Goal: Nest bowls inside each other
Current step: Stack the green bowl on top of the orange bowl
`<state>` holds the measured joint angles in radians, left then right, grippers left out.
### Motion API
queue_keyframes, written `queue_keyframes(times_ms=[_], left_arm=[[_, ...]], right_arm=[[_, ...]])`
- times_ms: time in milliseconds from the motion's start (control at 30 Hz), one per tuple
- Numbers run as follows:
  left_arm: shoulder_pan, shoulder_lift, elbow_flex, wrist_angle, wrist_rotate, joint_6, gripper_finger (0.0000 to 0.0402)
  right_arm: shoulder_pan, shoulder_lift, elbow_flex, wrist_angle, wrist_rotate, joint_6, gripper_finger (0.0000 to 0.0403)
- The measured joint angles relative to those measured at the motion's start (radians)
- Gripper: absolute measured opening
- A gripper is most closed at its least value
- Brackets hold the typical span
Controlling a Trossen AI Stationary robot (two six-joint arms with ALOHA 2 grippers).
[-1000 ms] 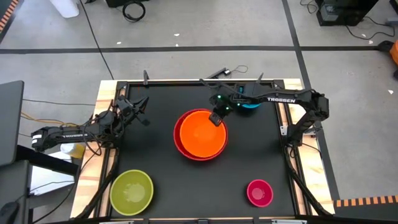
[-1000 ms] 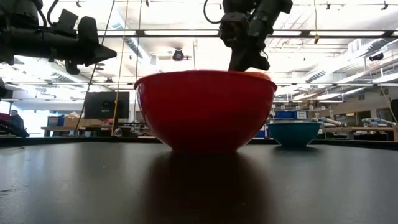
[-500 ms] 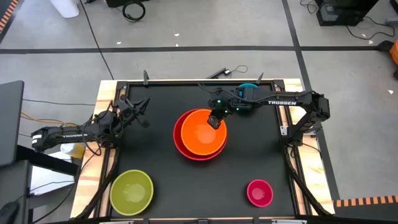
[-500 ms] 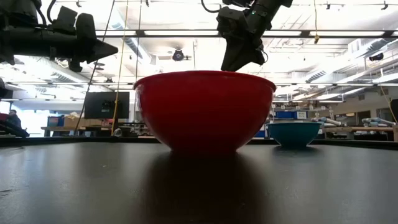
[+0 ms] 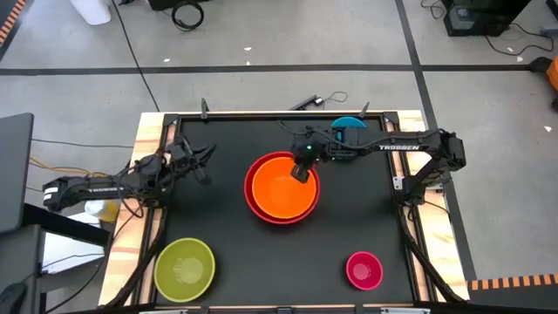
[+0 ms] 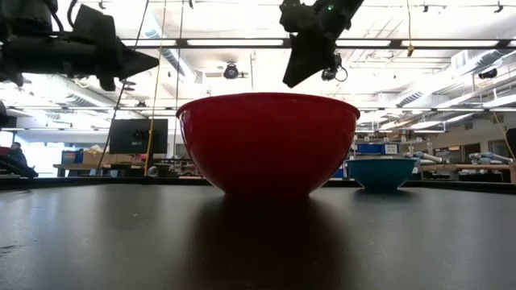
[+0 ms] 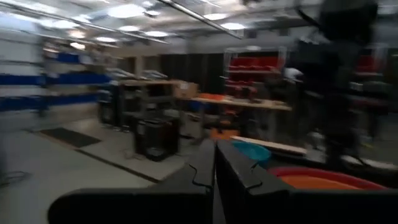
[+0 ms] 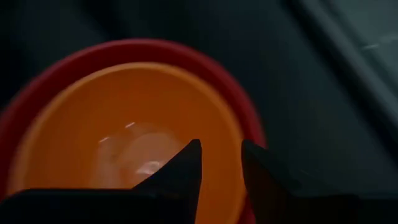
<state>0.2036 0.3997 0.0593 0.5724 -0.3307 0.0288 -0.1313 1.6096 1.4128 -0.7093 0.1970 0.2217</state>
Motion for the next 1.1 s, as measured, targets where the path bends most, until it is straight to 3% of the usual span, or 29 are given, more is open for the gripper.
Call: queue_keyframes(times_ms=[100, 267, 367, 500, 667, 867, 967, 1100], left_arm=[[-0.001, 0.033, 0.0, -0.002, 0.026, -0.093, 0.0019], [-0.001, 0.111, 0.0, -0.012, 0.036, -0.178, 0.0038], [-0.029, 0.148, 0.02, 0.003, 0.104, -0.254, 0.0065], [-0.125, 0.205, 0.086, 0.009, 0.238, -0.295, 0.0107], [-0.288, 0.292, 0.141, 0.009, 0.247, -0.296, 0.0133], [-0.515, 0.414, 0.181, 0.007, 0.157, -0.375, 0.0134], [-0.659, 0.496, 0.238, -0.025, 0.073, -0.371, 0.0134], [-0.808, 0.604, 0.385, -0.193, -0.075, -0.335, 0.0134]], right_arm=[[0.022, 0.001, -0.029, 0.053, 0.144, -0.007, 0.0122], [0.103, 0.006, -0.122, 0.232, 0.205, -0.048, 0.0121], [0.164, 0.006, -0.137, 0.333, 0.271, -0.101, 0.0121], [0.25, 0.003, -0.138, 0.445, 0.365, -0.204, 0.0121], [0.334, -0.009, -0.138, 0.485, 0.407, -0.158, 0.0121], [0.39, -0.009, -0.2, 0.585, 0.233, 0.038, 0.0122], [0.429, -0.009, -0.243, 0.645, 0.227, 0.092, 0.0122], [0.497, -0.009, -0.29, 0.762, 0.262, 0.125, 0.0122]])
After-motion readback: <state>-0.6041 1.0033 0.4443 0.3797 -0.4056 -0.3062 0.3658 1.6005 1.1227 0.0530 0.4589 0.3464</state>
